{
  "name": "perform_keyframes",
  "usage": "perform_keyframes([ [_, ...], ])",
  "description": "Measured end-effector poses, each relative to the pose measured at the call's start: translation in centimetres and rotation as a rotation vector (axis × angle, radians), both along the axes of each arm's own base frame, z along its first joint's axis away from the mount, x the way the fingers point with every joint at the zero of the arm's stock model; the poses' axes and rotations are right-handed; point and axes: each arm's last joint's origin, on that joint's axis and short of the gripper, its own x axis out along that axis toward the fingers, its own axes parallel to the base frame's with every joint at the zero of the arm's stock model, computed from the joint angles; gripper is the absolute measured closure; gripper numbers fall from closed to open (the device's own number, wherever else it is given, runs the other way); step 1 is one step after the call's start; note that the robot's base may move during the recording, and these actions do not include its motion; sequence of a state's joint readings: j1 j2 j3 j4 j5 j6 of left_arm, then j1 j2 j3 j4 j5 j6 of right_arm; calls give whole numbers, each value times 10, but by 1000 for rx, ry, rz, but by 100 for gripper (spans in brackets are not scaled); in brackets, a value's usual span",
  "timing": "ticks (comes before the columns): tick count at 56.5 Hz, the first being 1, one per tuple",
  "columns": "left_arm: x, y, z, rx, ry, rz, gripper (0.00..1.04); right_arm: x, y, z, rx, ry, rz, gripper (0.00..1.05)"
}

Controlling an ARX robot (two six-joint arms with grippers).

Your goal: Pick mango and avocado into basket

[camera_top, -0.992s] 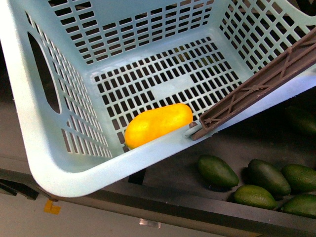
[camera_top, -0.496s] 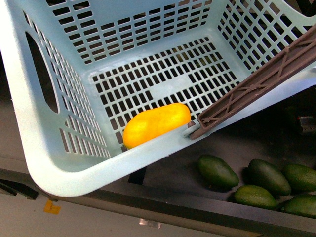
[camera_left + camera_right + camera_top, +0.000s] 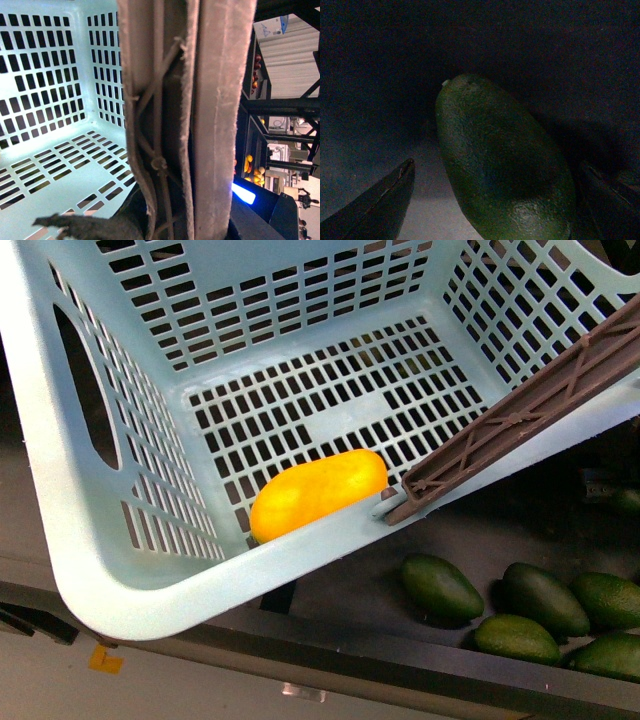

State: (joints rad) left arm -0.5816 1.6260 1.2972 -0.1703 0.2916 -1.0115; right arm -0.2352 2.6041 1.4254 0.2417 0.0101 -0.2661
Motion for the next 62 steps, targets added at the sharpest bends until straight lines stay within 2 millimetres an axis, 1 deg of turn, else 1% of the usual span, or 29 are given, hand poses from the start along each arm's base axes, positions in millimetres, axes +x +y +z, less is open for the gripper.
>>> perform_keyframes([
  [44,0,0,0,1,-1,2,87,22,3,-13,26,21,-38,9],
  [56,0,0,0,1,-1,3,87,22,4,-18,32,31,-46,35],
  [60,0,0,0,2,-1,3,87,22,4,-18,33,31,-47,46],
  [62,0,0,0,2,-1,3,87,22,4,-18,34,30,-46,48],
])
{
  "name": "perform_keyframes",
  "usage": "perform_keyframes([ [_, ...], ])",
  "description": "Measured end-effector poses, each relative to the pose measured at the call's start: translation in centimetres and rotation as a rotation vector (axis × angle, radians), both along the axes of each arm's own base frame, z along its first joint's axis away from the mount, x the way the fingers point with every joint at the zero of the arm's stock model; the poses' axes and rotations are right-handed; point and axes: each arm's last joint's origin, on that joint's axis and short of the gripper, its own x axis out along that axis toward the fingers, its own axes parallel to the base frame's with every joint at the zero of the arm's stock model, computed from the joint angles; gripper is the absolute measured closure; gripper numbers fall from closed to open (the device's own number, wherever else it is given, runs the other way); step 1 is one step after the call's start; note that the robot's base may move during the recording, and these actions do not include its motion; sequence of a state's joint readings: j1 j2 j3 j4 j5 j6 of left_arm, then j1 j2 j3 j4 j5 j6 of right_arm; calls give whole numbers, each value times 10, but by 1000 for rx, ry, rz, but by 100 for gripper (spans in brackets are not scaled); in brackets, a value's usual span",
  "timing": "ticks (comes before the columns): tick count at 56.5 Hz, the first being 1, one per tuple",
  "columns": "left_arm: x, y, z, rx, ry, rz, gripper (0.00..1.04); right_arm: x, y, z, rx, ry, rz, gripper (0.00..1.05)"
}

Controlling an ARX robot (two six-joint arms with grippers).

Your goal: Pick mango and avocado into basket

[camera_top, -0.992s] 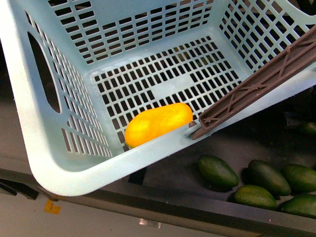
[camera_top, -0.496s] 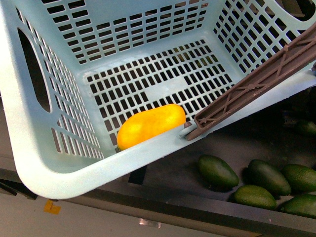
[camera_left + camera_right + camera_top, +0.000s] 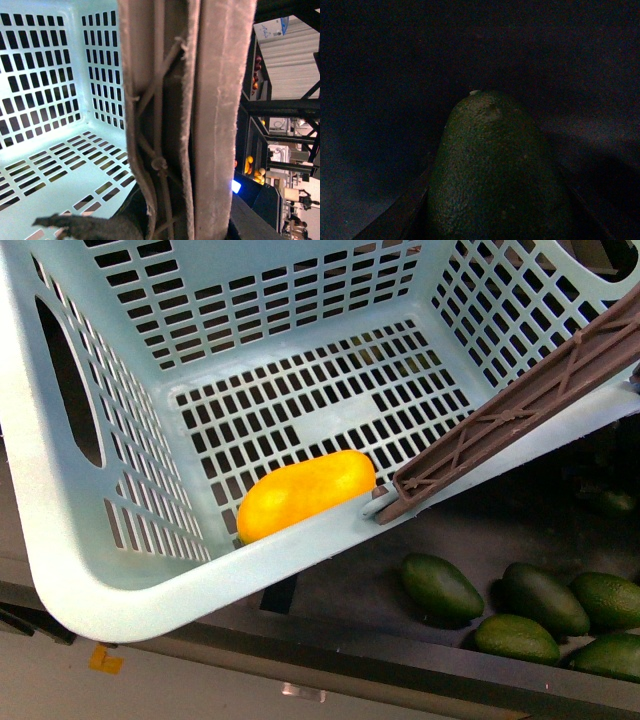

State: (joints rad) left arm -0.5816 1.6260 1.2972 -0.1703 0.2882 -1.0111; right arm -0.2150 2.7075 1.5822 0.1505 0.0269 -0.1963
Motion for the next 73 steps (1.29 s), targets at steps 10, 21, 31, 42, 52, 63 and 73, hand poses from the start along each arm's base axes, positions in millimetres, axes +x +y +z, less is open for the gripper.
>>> perform_keyframes([
  [10,0,0,0,-1,0,0,87,-10,1,0,25,-10,9,49],
  [21,0,0,0,0,0,0,87,-33,1,26,79,-78,31,49],
  [31,0,0,0,0,0,0,87,-68,-5,87,132,-227,75,49],
  [42,0,0,0,0,0,-1,87,-132,-17,147,203,-308,131,49],
  [52,0,0,0,-1,1,-1,87,-182,-18,241,251,-517,262,49],
  [63,0,0,0,0,0,0,87,-196,11,302,180,-709,283,49],
  [73,0,0,0,0,0,-1,87,-188,63,308,205,-733,304,49],
])
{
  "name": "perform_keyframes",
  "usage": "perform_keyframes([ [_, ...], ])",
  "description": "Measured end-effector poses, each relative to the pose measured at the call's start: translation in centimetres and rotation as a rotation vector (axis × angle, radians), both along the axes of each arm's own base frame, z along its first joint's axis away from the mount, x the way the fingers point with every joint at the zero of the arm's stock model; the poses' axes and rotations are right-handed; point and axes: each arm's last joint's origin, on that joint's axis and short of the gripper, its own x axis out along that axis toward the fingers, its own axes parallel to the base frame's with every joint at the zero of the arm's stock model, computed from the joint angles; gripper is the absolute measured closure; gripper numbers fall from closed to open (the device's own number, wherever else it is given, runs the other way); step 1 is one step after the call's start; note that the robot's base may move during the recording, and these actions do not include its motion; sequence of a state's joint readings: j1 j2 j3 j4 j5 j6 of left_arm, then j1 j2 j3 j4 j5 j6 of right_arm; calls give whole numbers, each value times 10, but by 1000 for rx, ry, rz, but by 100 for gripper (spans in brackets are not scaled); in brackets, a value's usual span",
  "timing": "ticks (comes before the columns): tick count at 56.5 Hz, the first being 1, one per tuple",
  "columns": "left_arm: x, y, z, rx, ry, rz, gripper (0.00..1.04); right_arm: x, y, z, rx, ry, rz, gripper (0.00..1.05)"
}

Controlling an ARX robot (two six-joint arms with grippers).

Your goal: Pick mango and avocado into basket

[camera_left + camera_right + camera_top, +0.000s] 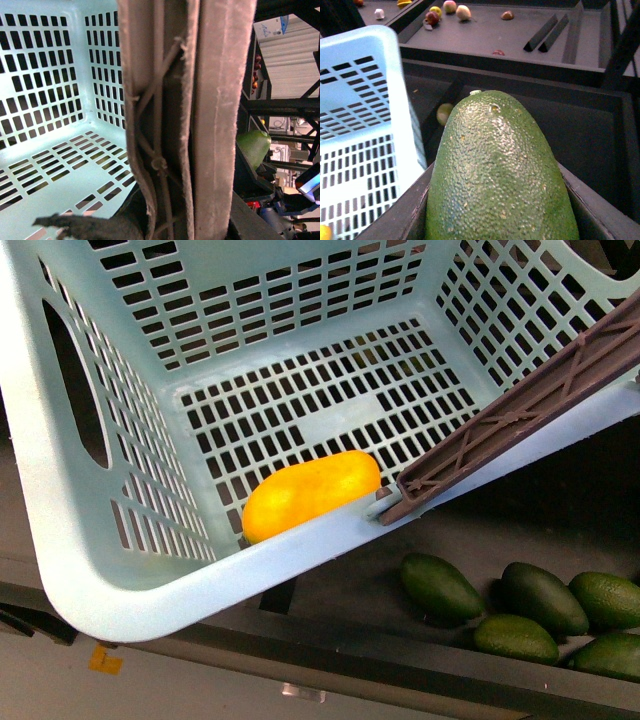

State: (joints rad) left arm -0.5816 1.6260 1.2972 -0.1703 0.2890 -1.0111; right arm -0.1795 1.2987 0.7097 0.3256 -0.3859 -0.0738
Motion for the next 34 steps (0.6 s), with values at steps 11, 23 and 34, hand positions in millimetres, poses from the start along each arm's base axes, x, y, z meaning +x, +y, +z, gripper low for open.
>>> perform_keyframes([
  [11,0,0,0,1,0,0,87,13,80,2,26,-28,104,49],
  [23,0,0,0,0,0,1,87,30,122,-9,7,-19,121,49],
  [34,0,0,0,0,0,0,87,37,141,-25,-13,18,123,42],
])
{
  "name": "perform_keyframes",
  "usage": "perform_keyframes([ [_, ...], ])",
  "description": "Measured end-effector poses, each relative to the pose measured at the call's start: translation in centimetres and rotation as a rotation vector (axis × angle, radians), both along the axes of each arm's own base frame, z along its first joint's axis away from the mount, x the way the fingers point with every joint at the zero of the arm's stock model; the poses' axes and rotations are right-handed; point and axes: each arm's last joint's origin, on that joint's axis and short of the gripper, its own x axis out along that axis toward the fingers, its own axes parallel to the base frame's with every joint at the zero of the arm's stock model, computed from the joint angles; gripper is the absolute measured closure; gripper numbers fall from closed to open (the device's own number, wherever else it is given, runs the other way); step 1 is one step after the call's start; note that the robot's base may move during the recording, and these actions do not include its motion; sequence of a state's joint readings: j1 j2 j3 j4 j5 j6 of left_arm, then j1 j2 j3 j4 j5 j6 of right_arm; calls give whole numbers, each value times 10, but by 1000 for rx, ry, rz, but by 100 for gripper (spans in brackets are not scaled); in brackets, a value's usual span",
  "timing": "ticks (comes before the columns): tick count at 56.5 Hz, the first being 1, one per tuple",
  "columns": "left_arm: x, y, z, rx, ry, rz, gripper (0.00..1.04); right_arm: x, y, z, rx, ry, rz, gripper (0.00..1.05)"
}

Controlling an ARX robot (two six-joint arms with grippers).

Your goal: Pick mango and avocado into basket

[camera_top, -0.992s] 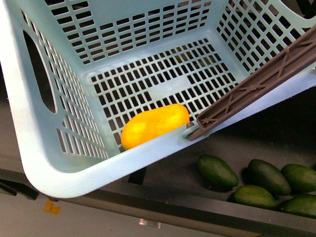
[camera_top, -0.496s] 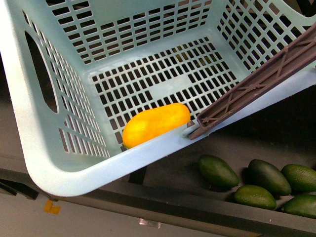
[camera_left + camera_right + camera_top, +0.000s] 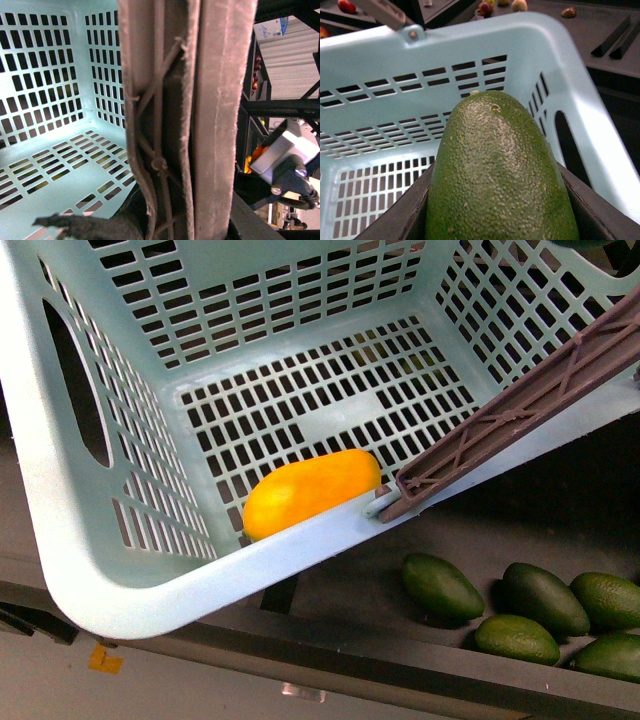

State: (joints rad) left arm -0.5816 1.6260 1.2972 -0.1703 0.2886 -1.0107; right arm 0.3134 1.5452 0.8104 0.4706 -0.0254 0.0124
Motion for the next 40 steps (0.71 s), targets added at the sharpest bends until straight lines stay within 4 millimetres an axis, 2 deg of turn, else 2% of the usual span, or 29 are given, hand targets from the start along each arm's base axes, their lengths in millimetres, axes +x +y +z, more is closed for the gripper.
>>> perform_keyframes([
  [7,0,0,0,-1,1,0,87,1,5,-2,8,6,5,26],
  [13,0,0,0,2,-1,1,87,-1,5,4,25,-17,-23,7],
  [20,0,0,-1,2,2,1,87,-8,-4,20,29,-71,-99,9],
  [26,0,0,-1,2,1,0,87,-22,-17,34,30,-114,-171,9],
  [30,0,0,-1,3,0,1,87,-34,-26,36,47,-248,-300,23],
  [40,0,-1,-1,-2,5,-2,87,-62,-49,8,34,-258,-330,49],
])
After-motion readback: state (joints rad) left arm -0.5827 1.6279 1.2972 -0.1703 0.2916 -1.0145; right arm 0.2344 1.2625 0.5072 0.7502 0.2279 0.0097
